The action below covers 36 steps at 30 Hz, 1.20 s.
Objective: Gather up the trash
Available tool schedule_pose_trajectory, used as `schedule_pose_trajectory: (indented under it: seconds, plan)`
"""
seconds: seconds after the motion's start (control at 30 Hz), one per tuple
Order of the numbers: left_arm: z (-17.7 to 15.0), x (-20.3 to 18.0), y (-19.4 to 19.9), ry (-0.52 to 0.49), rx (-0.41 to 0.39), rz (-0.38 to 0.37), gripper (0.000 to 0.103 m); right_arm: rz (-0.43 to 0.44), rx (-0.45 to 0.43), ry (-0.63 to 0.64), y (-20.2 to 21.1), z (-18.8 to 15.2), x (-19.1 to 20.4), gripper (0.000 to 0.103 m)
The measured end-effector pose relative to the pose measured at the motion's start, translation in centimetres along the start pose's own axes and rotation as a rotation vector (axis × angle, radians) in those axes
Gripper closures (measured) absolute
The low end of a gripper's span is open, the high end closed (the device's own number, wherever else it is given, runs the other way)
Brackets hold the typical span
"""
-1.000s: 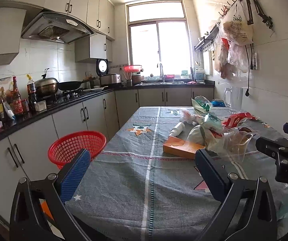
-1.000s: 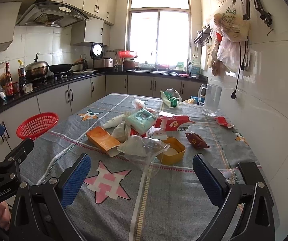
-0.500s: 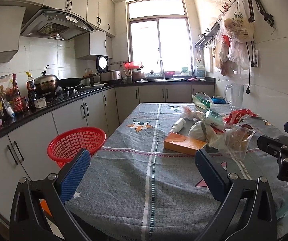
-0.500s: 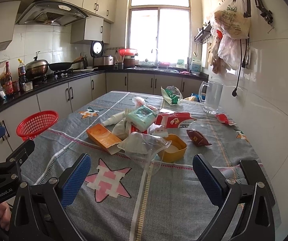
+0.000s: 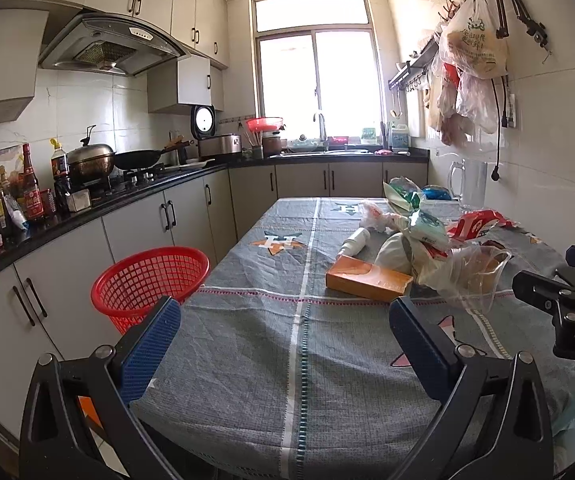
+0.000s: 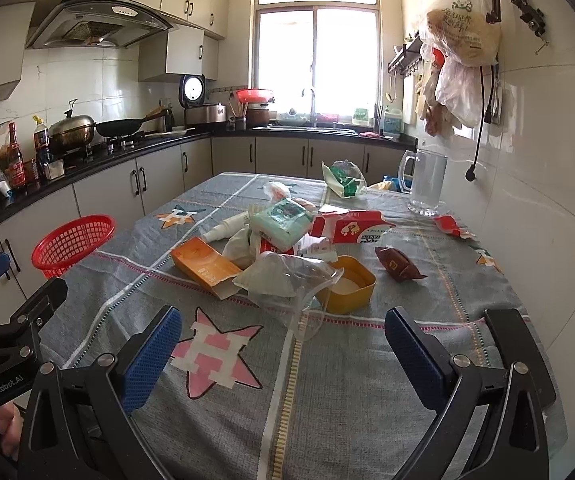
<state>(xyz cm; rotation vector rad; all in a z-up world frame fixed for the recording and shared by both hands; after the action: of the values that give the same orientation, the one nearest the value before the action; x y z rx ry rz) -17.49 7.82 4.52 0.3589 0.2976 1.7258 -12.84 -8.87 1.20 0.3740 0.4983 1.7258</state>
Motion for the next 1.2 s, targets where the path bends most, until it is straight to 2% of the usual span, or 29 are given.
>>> schedule_pose_trajectory:
  seconds: [0.4, 0.53, 0.63, 0.77, 0.83, 0.9, 1.0, 1.1, 1.2]
  plan:
    - [-0.7, -0.8, -1.5, -0.007, 0.055, -0.019, 0.000, 0.007, 0.063, -0.035, -1.8, -1.1, -1.1, 0.000]
    - [-0.2, -0.8, -2.7, 0.013, 0.115, -0.083, 0.000, 0.033, 0.072, -0.060, -2.1, -0.9, -2.1, 0.000]
    - [0.2, -0.8, -4.6, 0.054, 0.209, -0.166, 0.000, 0.063, 0.084, -0.103, -2.4, -0.8, -3.7, 0.007]
    - [0.5, -0.9, -7.7, 0.126, 0.332, -0.262, 0.001, 0.135, 0.135, -0.165, -3.4, -0.8, -5.3, 0.026]
    - [0.5, -1.1, -9.0, 0.165, 0.388, -0.300, 0.012, 0.178, 0.147, -0.175, -3.9, -0.6, -5.6, 0.027]
    - [0.4, -1.1, -9.8, 0.196, 0.426, -0.322, 0.020, 0.184, 0.149, -0.144, -4.4, -0.2, -5.7, 0.027]
    - [0.6, -1.2, -10.5, 0.227, 0.447, -0.337, 0.021, 0.282, 0.162, -0.191, -5.2, 0.7, -6.3, 0.027]
    - [0.7, -1.4, -10.5, 0.215, 0.440, -0.333, 0.022, 0.376, 0.198, -0.269, -6.8, 1.2, -6.5, 0.027]
    - [1.0, -1.7, -10.9, 0.206, 0.453, -0.343, 0.022, 0.410, 0.238, -0.299, -8.6, 1.2, -6.1, 0.042]
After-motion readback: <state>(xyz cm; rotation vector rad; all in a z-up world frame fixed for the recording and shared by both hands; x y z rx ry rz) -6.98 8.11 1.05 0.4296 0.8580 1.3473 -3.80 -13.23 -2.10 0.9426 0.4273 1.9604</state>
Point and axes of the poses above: each gripper's, at about its wrist camera, not at the fingertips, and y roughly against the way its jaws point, x to its left, z to its top, the point moved 6 cm from there along -y, roughly the way its jaws point, and after that the axes turned 3 degrees about x, right-handed, at the moved point
